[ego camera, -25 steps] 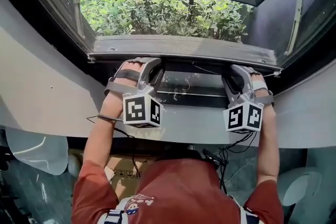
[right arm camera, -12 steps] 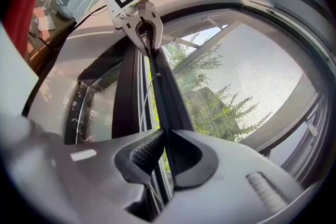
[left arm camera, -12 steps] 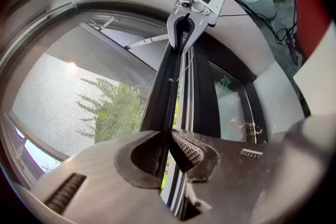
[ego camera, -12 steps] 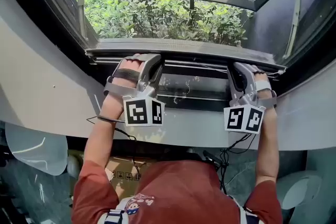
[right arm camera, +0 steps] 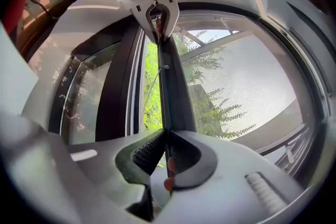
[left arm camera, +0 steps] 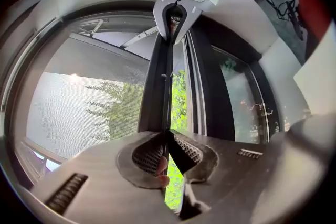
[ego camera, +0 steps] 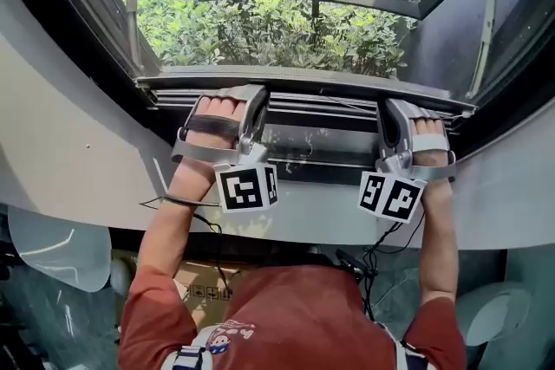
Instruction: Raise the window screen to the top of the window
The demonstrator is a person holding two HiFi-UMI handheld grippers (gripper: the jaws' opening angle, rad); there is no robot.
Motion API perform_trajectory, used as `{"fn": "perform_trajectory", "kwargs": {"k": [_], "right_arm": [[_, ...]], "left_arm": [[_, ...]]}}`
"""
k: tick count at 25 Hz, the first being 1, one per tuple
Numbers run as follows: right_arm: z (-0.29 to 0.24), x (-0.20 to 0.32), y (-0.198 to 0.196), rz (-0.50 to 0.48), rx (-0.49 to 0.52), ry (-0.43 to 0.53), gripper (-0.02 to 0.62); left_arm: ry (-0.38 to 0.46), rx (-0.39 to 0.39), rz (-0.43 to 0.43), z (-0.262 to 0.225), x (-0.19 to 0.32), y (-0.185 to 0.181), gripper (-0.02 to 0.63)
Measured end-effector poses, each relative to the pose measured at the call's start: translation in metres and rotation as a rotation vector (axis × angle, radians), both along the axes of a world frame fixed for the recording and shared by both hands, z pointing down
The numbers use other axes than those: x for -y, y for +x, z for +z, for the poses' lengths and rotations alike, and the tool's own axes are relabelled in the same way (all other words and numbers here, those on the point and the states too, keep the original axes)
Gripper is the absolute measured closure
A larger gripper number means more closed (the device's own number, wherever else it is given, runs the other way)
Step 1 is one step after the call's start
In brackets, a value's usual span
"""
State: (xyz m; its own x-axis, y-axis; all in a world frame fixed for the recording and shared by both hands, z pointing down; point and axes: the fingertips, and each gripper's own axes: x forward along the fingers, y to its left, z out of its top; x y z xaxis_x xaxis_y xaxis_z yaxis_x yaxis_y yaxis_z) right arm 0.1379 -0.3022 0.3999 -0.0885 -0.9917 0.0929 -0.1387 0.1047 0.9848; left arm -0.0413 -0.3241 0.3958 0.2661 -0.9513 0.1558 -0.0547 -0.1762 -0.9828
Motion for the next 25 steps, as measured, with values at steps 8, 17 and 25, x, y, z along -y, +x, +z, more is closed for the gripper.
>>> {"fn": "perform_trajectory", "kwargs": {"k": [8,17,25], "right_arm": [[-0.038,0.003,0.001,0.077,-0.091,0.099,0.557],[-0.079,0.004,0.001,0.116,-0.183,0.178,0.557],[-0.139,0.008,0.001,0.129,-0.195,0.273,0.555]], "left_arm": [[0.096,0.026,-0.041,-0.039,0.001,0.002,0.569],[0.180,0.099,-0.050,-0.080,0.001,0.003,0.569],[0.274,0.069,-0.042,-0.138,0.005,0.002,0.568]]}}
